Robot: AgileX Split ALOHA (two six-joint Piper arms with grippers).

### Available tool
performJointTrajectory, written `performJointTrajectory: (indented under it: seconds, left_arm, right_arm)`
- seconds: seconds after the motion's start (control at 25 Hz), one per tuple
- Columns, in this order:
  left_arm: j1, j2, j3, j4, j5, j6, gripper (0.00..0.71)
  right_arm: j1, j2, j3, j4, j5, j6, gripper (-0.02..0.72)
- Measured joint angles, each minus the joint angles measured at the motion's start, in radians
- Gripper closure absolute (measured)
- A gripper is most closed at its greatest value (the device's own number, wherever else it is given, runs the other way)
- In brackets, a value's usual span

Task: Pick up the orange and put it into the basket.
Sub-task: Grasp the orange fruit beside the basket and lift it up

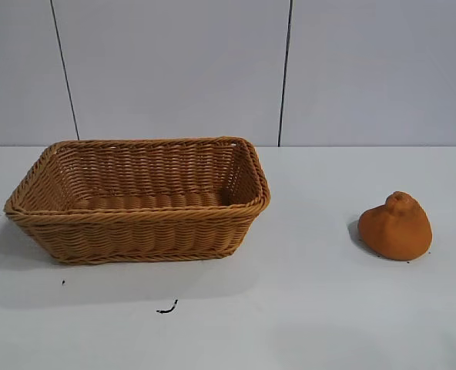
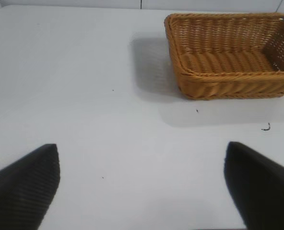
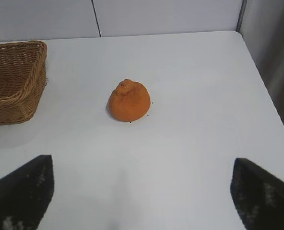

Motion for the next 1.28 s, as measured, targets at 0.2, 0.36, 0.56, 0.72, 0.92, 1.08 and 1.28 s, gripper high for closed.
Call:
performJointTrajectory:
  seconds: [0.2, 0.36, 0.56, 0.72, 0.92, 1.08, 1.28]
  left_arm:
    - [0.000, 0.000, 0.000, 0.000, 0.000, 0.000, 0.044]
    - [0.000, 0.000, 0.000, 0.000, 0.000, 0.000, 0.044]
    - [0.000, 0.000, 0.000, 0.000, 0.000, 0.000, 0.044]
    - [0.000, 0.000, 0.000, 0.000, 0.000, 0.000, 0.044]
    - [0.000, 0.000, 0.000, 0.000, 0.000, 0.000, 0.044]
    - [0.000, 0.000, 0.000, 0.000, 0.000, 0.000, 0.044]
    - [0.000, 0.000, 0.000, 0.000, 0.000, 0.000, 0.044]
  right_arm:
    - [0.000, 0.000, 0.000, 0.000, -0.004, 0.000, 0.010]
    - [0.000, 0.061, -0.032, 0.000, -0.009, 0.000, 0.010]
    - [0.000, 0.360, -0.121, 0.000, -0.050, 0.000, 0.010]
    - [0.000, 0.668, -0.230, 0.000, -0.083, 0.000, 0.010]
    - [0.000, 1.025, -0.399, 0.011, -0.088, -0.001, 0.010]
    - [0.000, 1.302, -0.555, 0.041, -0.090, -0.042, 0.010]
    - [0.000, 1.581, -0.739, 0.108, -0.064, -0.089, 0.010]
